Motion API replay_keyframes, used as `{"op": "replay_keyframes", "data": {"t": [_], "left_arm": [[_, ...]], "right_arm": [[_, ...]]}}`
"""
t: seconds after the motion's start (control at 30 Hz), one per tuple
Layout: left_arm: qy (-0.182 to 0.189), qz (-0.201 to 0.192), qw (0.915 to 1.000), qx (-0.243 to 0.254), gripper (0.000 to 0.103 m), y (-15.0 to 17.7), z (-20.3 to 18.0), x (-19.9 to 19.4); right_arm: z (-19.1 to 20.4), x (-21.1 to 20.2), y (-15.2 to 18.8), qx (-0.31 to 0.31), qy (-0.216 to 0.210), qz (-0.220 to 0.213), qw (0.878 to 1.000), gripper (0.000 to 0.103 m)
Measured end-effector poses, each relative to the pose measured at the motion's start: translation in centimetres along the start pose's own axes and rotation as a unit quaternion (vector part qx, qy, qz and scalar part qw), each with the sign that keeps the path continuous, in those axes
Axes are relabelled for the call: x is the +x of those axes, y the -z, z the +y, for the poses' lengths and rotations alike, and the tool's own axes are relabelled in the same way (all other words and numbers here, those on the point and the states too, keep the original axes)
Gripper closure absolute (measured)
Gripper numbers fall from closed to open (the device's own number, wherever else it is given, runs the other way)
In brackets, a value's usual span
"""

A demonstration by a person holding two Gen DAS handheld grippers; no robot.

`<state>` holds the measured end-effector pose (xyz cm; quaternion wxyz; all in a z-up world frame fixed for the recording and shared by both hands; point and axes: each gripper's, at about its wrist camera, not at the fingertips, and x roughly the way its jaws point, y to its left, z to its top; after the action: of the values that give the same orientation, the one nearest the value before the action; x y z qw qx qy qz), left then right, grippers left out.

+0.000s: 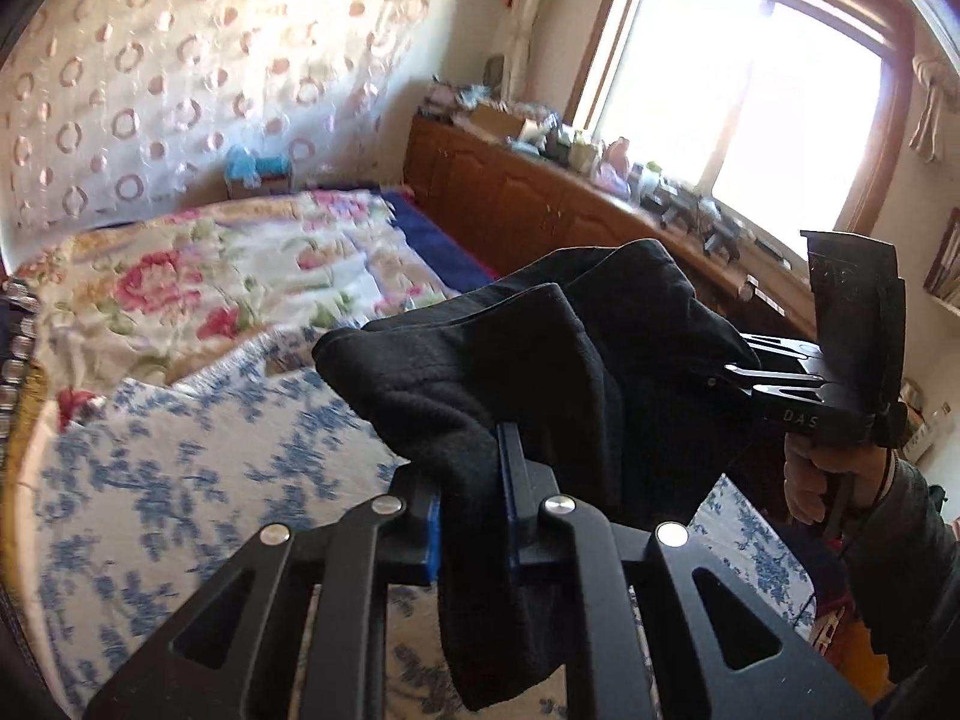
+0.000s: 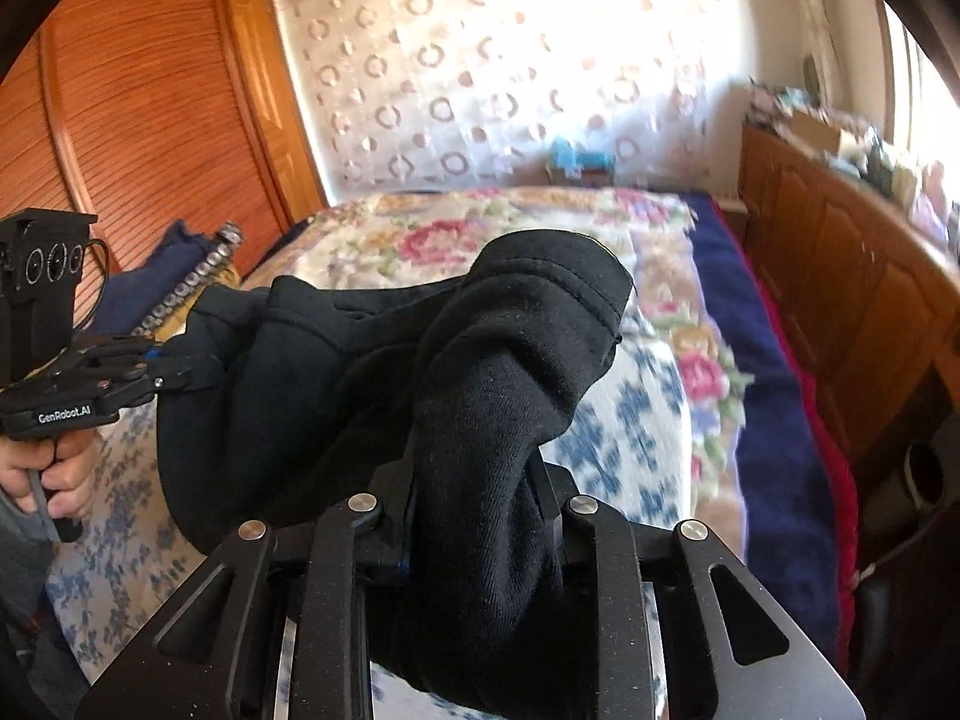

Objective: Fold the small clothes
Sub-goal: 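Carry the black shirt bundle with both tools toward the clothes stack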

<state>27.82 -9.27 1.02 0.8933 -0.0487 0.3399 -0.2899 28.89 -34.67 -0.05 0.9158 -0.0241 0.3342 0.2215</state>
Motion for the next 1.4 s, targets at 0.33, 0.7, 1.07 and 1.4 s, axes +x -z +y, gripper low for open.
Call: {"op": "replay_keyframes", "data": {"t": [0.33, 0.7, 1.07, 1.4], "left_arm": [[-0.056, -0.086, 0.9943, -0.03, 0.092, 0.2, 5.9, -11.5], [-0.181, -0.183, 0.9593, -0.117, 0.092, 5.0, 15.7, -25.0], [-0.278, -0.109, 0.9341, -0.195, 0.092, 11.1, 25.0, -22.8], [-0.32, -0.106, 0.9286, -0.155, 0.069, 11.7, 23.1, -23.8]], "right_arm": [[8.7, 1.7, -6.9, -0.086, -0.057, -0.036, 0.994, 0.079], [25.6, 8.6, -17.0, -0.221, -0.181, -0.061, 0.956, 0.079], [39.1, 23.6, -18.6, -0.297, -0.198, 0.031, 0.934, 0.073], [36.3, 24.6, -18.4, -0.233, -0.125, 0.014, 0.964, 0.037]]}}
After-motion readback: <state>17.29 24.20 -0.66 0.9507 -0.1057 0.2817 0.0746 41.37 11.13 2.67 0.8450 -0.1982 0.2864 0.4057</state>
